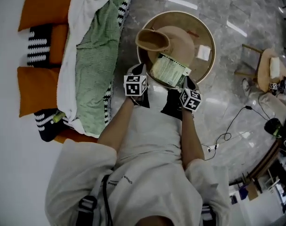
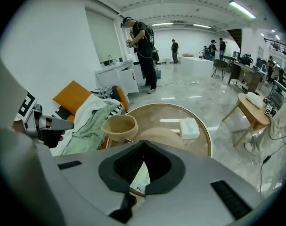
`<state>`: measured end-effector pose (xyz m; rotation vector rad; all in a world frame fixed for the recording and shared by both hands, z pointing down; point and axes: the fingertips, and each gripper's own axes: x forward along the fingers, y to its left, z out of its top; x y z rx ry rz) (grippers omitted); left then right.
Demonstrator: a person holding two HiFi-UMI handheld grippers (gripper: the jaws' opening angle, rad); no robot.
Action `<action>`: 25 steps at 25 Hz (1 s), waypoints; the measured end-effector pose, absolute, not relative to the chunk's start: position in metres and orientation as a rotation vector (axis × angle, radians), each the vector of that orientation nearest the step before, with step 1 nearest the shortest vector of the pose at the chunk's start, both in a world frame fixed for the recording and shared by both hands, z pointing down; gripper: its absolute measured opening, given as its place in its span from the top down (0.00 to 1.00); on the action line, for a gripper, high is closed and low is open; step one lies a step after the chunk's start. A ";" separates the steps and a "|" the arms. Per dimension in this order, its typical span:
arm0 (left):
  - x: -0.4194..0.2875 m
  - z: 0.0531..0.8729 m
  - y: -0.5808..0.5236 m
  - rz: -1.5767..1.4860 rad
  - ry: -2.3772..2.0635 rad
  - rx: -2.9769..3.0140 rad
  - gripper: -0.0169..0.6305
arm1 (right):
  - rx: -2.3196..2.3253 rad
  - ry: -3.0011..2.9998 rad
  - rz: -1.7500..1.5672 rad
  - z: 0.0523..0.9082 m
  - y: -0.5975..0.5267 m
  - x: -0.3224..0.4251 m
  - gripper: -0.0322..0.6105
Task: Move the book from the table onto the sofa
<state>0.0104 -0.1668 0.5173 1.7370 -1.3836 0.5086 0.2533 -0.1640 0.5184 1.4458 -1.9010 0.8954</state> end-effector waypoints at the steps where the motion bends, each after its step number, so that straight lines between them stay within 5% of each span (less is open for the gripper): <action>1: 0.017 0.530 -0.166 0.548 -1.329 1.770 0.96 | 1.467 -1.884 0.918 0.524 -0.158 0.257 0.94; 20: 0.077 0.698 -0.170 0.798 -0.922 1.840 0.92 | 1.545 -1.760 1.233 0.669 -0.115 0.314 0.93; 23: 0.080 0.706 -0.163 0.775 -0.877 1.784 0.80 | 1.491 -1.743 1.254 0.686 -0.106 0.316 0.71; 25: 0.085 0.708 -0.162 0.769 -0.860 1.790 0.74 | 1.502 -1.758 1.282 0.687 -0.107 0.320 0.67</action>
